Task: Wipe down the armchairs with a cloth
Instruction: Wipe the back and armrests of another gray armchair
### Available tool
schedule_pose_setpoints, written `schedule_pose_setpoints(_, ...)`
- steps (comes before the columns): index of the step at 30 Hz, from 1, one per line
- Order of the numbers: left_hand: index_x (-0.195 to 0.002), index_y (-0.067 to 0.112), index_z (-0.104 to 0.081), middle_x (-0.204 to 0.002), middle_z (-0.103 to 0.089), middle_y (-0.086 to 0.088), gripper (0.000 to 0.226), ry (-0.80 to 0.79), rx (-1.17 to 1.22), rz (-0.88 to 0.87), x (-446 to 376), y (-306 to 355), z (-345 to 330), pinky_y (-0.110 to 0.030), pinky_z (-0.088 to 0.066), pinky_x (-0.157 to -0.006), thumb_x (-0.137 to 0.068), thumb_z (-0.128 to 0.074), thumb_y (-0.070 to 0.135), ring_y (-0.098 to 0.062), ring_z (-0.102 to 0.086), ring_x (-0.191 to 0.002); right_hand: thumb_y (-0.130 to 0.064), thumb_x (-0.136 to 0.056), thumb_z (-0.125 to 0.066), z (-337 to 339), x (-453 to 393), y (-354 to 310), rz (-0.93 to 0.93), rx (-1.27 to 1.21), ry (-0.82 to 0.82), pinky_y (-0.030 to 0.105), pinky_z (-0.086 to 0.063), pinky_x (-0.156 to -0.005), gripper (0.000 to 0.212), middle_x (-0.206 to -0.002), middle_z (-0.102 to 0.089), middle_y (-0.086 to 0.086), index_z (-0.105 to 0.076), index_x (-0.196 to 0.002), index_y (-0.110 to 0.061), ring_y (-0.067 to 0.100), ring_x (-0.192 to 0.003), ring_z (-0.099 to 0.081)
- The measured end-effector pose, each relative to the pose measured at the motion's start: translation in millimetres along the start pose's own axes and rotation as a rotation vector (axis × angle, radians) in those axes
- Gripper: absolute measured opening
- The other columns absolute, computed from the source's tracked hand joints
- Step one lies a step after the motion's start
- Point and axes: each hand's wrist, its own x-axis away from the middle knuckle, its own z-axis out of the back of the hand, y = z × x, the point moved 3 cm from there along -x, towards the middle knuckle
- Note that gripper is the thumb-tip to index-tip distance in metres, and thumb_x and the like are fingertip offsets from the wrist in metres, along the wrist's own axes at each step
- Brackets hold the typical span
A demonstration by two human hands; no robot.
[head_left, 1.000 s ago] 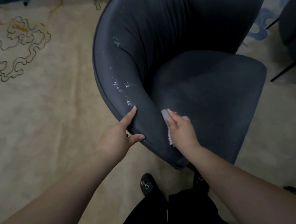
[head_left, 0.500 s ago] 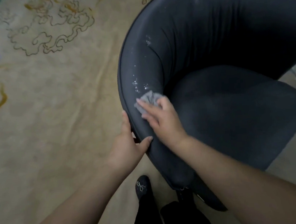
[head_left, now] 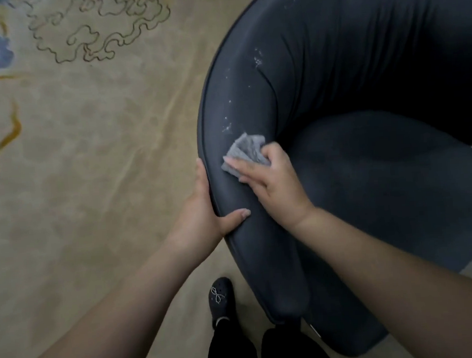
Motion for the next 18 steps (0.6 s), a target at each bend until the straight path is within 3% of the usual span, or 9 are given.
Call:
schedule_pose_setpoints(2, -0.152, 0.031, 0.01, -0.15, -0.033, 0.013, 0.122, 0.013, 0.035, -0.006, -1, -1, 0, -0.032, -0.047, -0.1, -0.07, -0.08, 0.041, -0.005, -0.048, -0.123, -0.006, -0.083, -0.069, 1, -39, 2, 0.081, 0.07, -0.006, 0.023, -0.043, -0.09, 0.038, -0.091, -0.045, 0.014, -0.067, -0.118, -0.019, 0.031, -0.088, -0.049)
schedule_pose_setpoints(5, -0.151, 0.039, 0.008, -0.132, -0.038, 0.025, 0.119, 0.025, 0.048, 0.013, -4, -1, 3, -0.021, -0.046, -0.092, -0.069, -0.079, 0.046, 0.008, -0.045, -0.109, -0.012, -0.085, -0.068, 6, -82, 12, 0.089, 0.137, -0.007, 0.038, -0.045, -0.088, 0.036, -0.091, -0.039, 0.011, -0.066, -0.119, -0.018, 0.037, -0.087, -0.049)
schedule_pose_setpoints(8, -0.15, 0.039, 0.009, -0.136, -0.038, 0.024, 0.123, 0.008, 0.062, 0.022, -9, 1, 7, -0.02, -0.045, -0.093, -0.066, -0.08, 0.047, 0.006, -0.045, -0.113, -0.008, -0.085, -0.066, 3, -73, 15, 0.044, 0.049, 0.001, 0.033, -0.043, -0.094, 0.039, -0.096, -0.039, 0.008, -0.064, -0.123, -0.018, 0.03, -0.094, -0.05)
schedule_pose_setpoints(11, -0.15, 0.038, 0.011, -0.143, -0.045, 0.013, 0.124, -0.032, 0.068, 0.012, -10, 1, 8, -0.034, -0.05, -0.096, -0.068, -0.081, 0.043, -0.006, -0.054, -0.118, -0.006, -0.086, -0.064, -1, -23, 9, 0.029, -0.087, -0.042, 0.02, -0.04, -0.095, 0.042, -0.102, -0.041, 0.003, -0.061, -0.126, -0.018, 0.011, -0.099, -0.047)
schedule_pose_setpoints(15, -0.148, 0.046, 0.009, -0.138, -0.05, 0.011, 0.103, -0.068, 0.214, 0.03, -9, -3, 9, -0.041, -0.055, -0.088, -0.085, -0.07, 0.028, -0.012, -0.058, -0.114, -0.011, -0.086, -0.065, 2, -24, 9, 0.052, 0.007, -0.098, 0.029, -0.044, -0.087, 0.041, -0.092, -0.041, 0.011, -0.06, -0.126, -0.02, 0.026, -0.089, -0.048)
schedule_pose_setpoints(18, -0.146, 0.052, 0.006, -0.137, -0.051, 0.006, 0.089, -0.08, 0.297, 0.062, -11, -7, 9, -0.04, -0.059, -0.078, -0.093, -0.059, 0.022, -0.014, -0.061, -0.11, -0.012, -0.086, -0.067, 2, -57, 11, 0.027, 0.104, -0.029, 0.037, -0.045, -0.088, 0.039, -0.092, -0.041, 0.011, -0.063, -0.124, -0.022, 0.031, -0.09, -0.048)
